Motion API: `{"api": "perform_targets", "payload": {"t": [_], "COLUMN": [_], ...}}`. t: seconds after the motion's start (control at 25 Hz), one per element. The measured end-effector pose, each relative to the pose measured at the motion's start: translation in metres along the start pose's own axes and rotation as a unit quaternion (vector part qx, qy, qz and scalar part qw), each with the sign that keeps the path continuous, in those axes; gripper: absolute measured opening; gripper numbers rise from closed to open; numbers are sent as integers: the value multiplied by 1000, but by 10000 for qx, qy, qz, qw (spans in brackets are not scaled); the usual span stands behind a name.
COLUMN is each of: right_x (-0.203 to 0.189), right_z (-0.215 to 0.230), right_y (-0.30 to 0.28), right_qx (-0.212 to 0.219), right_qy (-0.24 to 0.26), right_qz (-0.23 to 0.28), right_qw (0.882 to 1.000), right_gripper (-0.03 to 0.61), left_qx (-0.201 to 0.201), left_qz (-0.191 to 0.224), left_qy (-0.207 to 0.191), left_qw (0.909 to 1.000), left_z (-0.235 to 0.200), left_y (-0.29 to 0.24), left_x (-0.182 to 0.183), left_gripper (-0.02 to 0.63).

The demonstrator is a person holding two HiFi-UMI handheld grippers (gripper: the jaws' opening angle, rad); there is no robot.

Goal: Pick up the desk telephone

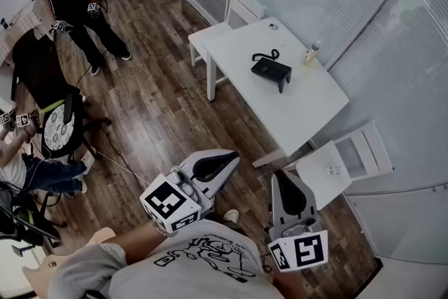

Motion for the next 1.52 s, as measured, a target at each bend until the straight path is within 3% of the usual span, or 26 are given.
{"api": "perform_targets", "payload": {"t": [0.36, 0.76, 1.52], "right_x": [-1, -7, 11], "right_z": [-13, 21, 227], "right_y": [-40, -81, -154], "right_qx": [-31, -41, -279], "right_qy": [6, -128, -206], "right_qz": [102, 73, 276], "right_qw": [9999, 9999, 9990], "right_gripper": [21, 21, 21], "left_qx": [25, 9, -208], "left_qz": [-53, -176, -285], "left_qy": [170, 207, -47], "left_qw": [9998, 9996, 9994], "left_z": [-41, -74, -125], "left_y": [11, -27, -248], "left_x": [-3, 0, 35], "left_gripper": [3, 4, 3]}}
Point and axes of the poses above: the fingertips, and each gripper's own axes: y backward along the fingers, z to its right, x out of its top, the point moved 7 cm from there along y, backward along the fingers, and after that the axes turned 1 degree about x, right-handed, at the moved point
